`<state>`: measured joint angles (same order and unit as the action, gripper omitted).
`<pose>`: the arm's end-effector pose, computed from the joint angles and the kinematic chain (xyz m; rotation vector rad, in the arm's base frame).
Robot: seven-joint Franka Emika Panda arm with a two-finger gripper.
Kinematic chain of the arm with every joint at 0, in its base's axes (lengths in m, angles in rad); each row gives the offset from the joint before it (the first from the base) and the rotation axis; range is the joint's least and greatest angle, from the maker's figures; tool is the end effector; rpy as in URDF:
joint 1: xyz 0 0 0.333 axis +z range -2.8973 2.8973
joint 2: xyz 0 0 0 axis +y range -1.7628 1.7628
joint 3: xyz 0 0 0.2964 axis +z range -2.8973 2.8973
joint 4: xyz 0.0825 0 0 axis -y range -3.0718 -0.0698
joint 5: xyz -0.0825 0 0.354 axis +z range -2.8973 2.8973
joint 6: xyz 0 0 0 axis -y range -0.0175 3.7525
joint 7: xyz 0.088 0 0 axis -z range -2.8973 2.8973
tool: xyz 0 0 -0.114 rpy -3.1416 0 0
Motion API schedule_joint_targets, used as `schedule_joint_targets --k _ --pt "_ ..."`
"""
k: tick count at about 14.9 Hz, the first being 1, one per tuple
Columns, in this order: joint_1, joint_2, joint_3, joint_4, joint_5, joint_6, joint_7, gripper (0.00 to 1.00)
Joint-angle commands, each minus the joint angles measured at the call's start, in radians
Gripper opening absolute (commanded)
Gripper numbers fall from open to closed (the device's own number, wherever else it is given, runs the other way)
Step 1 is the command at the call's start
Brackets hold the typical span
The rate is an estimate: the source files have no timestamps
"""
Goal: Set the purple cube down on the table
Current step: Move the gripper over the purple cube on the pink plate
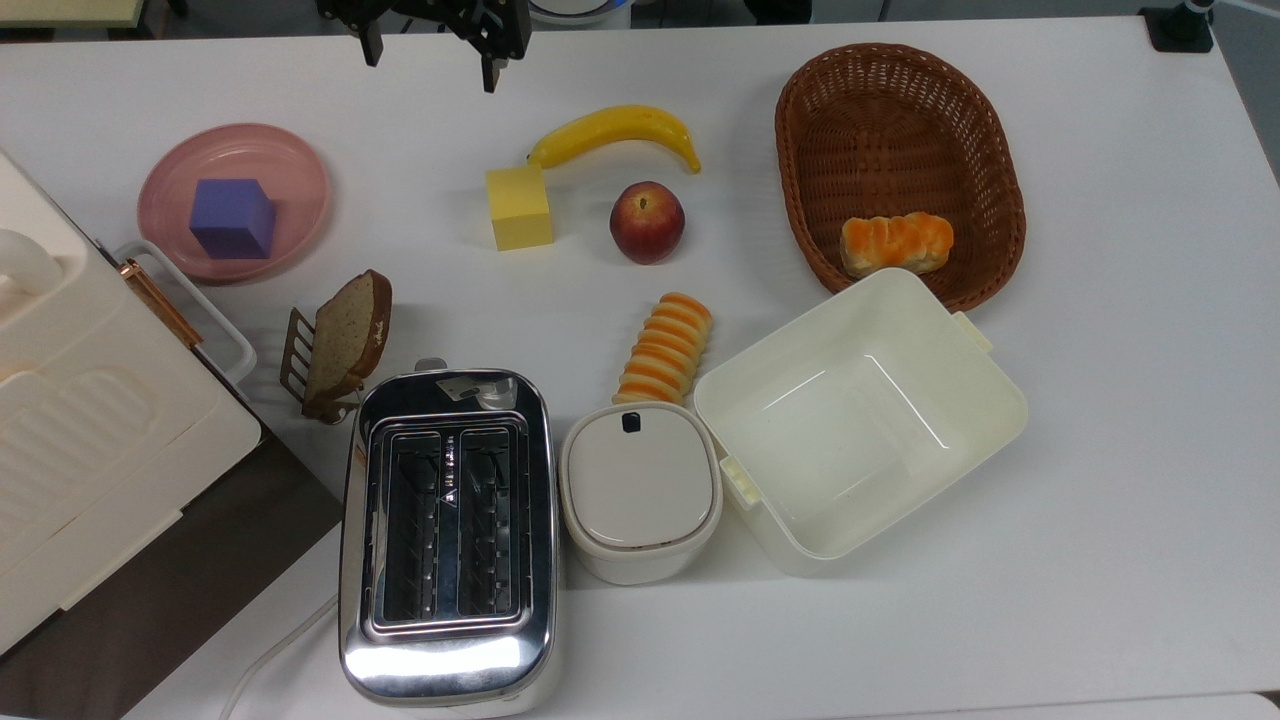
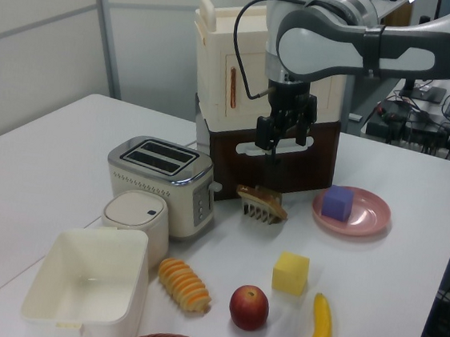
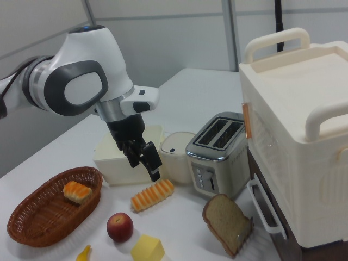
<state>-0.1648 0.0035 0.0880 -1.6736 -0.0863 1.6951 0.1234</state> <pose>0.5321 -0.0499 0.5616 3.0426 -0.2903 0.0306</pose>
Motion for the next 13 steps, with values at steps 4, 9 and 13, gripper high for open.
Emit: schedule_joint_targets --k 4,9,13 --pt "0.011 -0.013 -0.056 0.006 0.014 -0.049 -0.074 1.00" --pt "0.044 -0.004 -0.062 -0.001 0.016 -0.055 -0.070 1.00" --pt "-0.011 -0.005 -0.097 -0.038 0.017 -0.020 -0.065 1.00"
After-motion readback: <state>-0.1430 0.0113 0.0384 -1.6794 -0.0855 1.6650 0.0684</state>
